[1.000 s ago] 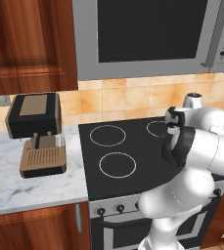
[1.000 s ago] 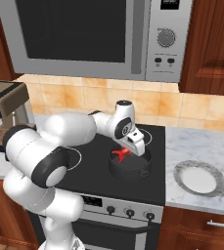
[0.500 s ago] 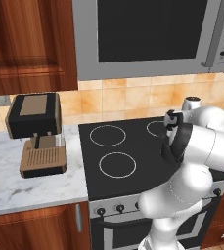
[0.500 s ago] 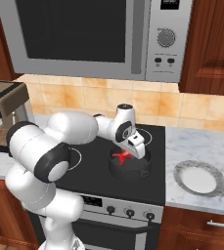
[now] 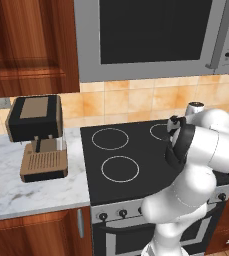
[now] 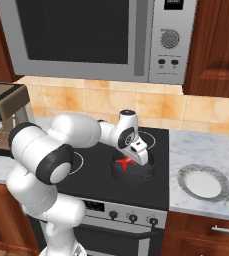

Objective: Retrieve the frozen meat and place it in the pot on a burner. Then turn the burner on.

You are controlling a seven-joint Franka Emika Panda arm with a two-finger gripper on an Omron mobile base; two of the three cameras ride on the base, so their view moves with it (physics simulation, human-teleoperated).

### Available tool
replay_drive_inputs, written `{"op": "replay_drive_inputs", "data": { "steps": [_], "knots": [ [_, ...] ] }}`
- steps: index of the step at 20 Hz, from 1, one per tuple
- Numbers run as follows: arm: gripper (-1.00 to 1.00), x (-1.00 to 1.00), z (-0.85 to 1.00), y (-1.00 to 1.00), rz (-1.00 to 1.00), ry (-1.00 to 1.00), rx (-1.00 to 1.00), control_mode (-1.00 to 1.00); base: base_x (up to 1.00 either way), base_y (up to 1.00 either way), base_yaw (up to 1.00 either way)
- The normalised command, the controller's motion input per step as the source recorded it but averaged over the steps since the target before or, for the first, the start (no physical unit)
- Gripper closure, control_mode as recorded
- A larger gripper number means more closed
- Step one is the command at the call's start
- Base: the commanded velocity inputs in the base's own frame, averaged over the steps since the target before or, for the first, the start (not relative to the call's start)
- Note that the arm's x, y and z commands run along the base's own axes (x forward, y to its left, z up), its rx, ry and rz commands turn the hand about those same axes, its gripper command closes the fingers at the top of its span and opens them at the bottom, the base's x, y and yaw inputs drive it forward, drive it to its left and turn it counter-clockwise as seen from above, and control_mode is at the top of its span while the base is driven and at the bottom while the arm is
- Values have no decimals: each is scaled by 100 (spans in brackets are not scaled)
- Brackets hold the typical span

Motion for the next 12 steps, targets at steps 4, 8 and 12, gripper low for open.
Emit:
{"op": "replay_drive_inputs", "data": {
  "steps": [4,8,12],
  "knots": [
    [100,0,-3,0,0,0,0,-100,0,0,0],
    [100,0,-4,0,0,0,0,-100,0,0,0],
    [-100,0,-1,0,0,0,0,-100,0,0,0]
  ]
}}
